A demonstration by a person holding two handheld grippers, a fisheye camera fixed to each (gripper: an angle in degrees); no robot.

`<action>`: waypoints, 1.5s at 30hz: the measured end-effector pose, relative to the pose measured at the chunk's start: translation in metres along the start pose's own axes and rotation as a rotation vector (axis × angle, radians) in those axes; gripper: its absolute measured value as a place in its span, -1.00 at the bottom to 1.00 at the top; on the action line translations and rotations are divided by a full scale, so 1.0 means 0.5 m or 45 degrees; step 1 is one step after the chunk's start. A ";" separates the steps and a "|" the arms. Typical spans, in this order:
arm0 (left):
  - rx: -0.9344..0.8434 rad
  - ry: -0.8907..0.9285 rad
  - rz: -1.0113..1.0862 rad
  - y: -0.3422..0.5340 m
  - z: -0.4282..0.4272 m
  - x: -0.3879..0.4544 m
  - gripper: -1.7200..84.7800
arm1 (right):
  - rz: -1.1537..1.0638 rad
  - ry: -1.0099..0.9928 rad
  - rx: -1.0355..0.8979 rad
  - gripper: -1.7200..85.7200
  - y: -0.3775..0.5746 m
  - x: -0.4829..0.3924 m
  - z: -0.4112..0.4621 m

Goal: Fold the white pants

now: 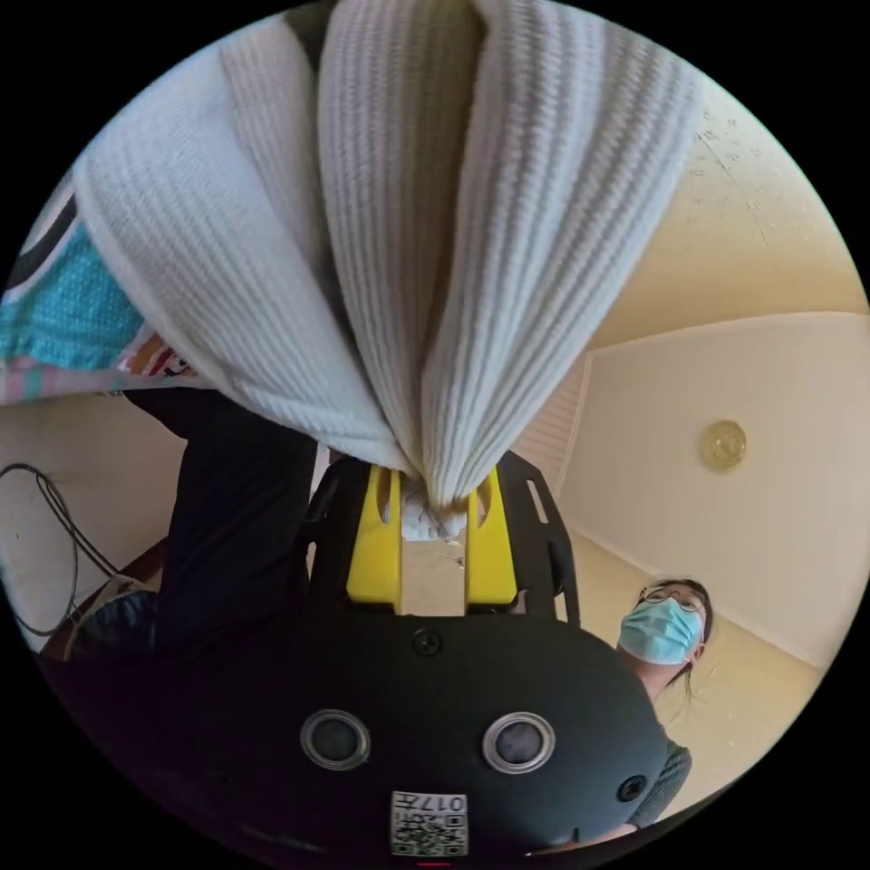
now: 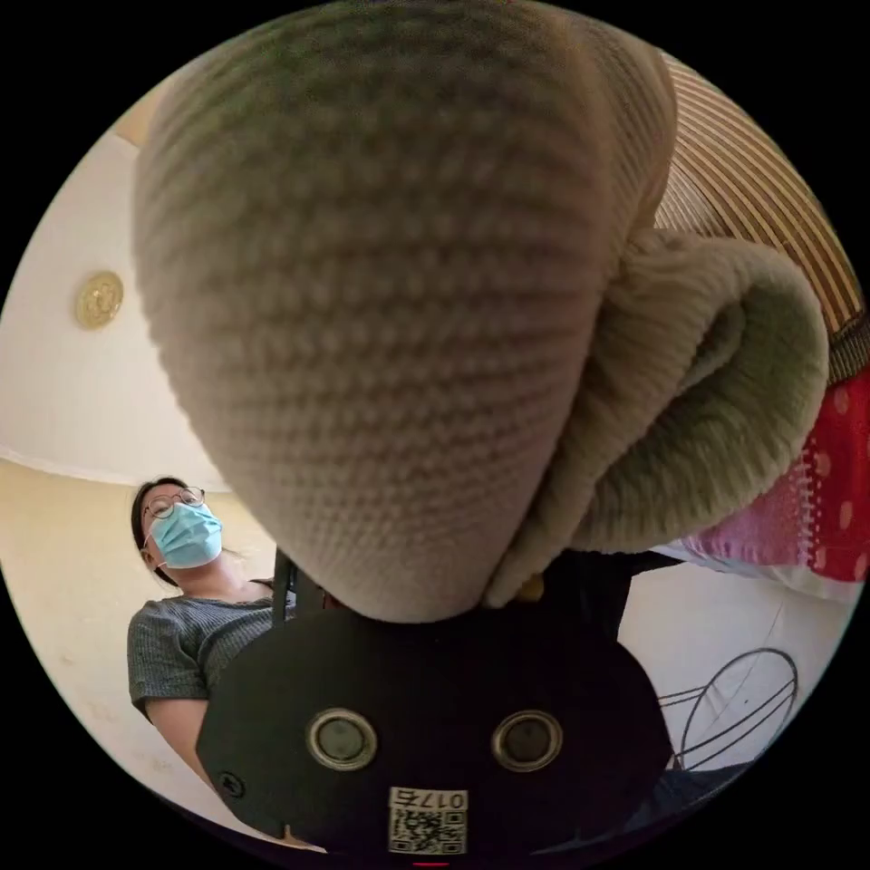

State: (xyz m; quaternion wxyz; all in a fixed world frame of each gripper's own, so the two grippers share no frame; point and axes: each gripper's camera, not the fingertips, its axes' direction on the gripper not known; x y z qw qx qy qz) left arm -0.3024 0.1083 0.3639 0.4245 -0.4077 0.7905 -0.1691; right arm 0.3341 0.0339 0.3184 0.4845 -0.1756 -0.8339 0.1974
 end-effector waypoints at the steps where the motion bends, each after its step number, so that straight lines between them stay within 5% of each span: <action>1: -0.024 0.035 0.042 0.014 -0.003 0.013 -0.70 | -0.051 -0.029 0.004 -0.37 -0.009 -0.014 -0.005; 9: -0.129 0.079 0.087 0.091 -0.045 0.014 -0.70 | -0.432 0.197 -0.003 -0.47 -0.220 -0.209 -0.127; 18: -0.012 -0.058 -0.076 0.151 -0.085 -0.061 -0.72 | -0.850 0.579 0.484 -0.54 -0.395 -0.482 -0.486; 24: -0.027 -0.098 -0.136 0.153 -0.033 -0.102 -0.75 | -0.384 0.801 0.991 -0.58 -0.301 -0.398 -0.765; 26: -0.022 -0.097 -0.124 0.154 -0.012 -0.107 -0.75 | -0.177 0.601 1.229 -0.60 -0.199 -0.322 -0.842; 29: -0.003 -0.116 -0.062 0.161 0.020 -0.105 -0.78 | -0.241 0.345 1.379 -0.64 -0.072 -0.270 -0.864; 35: 0.038 -0.205 -0.010 0.193 0.062 -0.122 -0.81 | -0.102 0.659 1.236 -0.84 0.089 -0.264 -0.755; 39: 0.087 -0.705 0.271 0.224 0.062 -0.018 -0.96 | 0.007 0.763 1.116 -0.92 0.144 -0.209 -0.635; 41: 0.166 -0.957 0.403 0.247 0.047 0.046 -0.97 | 0.274 0.646 0.865 -0.94 0.129 -0.108 -0.563; 45: 0.552 -1.264 0.585 0.319 -0.062 0.176 -0.96 | 0.482 0.724 0.488 -0.95 0.060 -0.041 -0.445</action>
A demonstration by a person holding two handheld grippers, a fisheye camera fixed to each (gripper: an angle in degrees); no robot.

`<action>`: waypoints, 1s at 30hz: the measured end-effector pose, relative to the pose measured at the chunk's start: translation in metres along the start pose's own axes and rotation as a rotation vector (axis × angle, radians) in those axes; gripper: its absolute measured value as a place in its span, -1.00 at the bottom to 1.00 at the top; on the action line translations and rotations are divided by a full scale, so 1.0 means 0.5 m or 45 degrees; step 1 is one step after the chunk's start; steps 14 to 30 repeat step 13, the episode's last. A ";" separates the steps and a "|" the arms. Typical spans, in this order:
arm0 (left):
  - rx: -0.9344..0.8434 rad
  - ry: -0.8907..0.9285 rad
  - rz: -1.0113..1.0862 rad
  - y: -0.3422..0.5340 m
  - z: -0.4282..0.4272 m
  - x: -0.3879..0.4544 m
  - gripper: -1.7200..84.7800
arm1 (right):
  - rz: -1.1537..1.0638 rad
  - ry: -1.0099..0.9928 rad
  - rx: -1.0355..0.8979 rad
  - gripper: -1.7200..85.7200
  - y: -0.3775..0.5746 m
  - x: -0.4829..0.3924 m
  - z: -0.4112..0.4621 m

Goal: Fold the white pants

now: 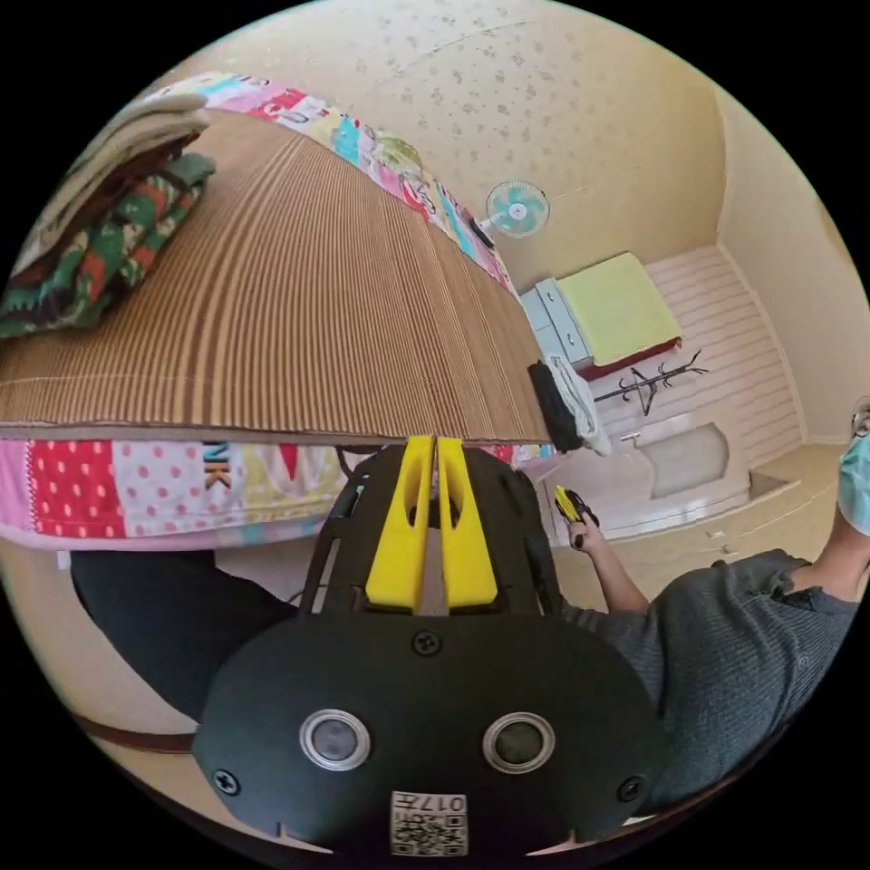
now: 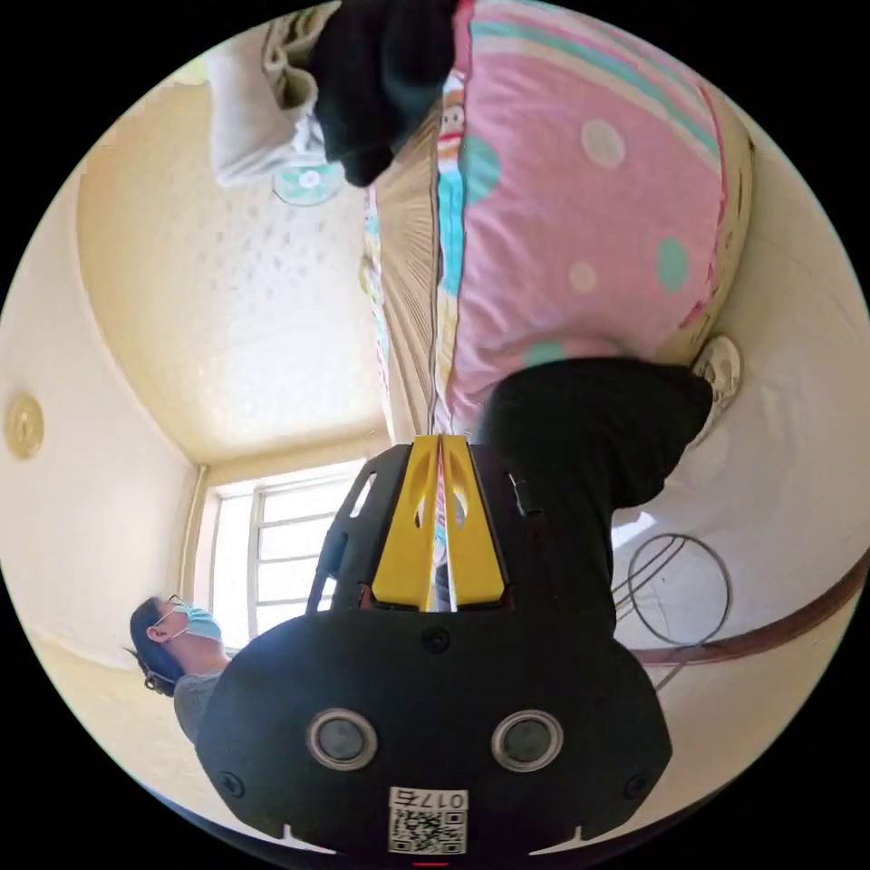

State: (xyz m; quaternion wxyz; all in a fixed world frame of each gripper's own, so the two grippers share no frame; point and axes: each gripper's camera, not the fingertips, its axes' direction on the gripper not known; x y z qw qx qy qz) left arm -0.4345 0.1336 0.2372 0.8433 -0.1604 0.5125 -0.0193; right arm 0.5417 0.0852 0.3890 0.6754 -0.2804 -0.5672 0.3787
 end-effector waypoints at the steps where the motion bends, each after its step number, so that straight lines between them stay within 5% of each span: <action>1: 0.135 -0.081 -0.015 -0.009 -0.059 -0.010 -0.92 | -0.077 0.080 -0.081 -0.95 -0.010 -0.041 0.035; 5: 0.383 -0.535 0.016 -0.070 -0.176 0.006 -0.72 | -0.265 0.347 -0.354 -0.95 -0.044 -0.168 0.152; 10: 0.060 -0.825 -0.046 -0.218 -0.084 -0.063 -0.67 | -0.453 0.358 -0.536 -0.95 -0.043 -0.241 0.269; 30: -0.015 -0.839 -0.182 -0.228 -0.028 -0.096 -0.71 | -0.484 0.289 -0.633 -0.95 -0.018 -0.235 0.323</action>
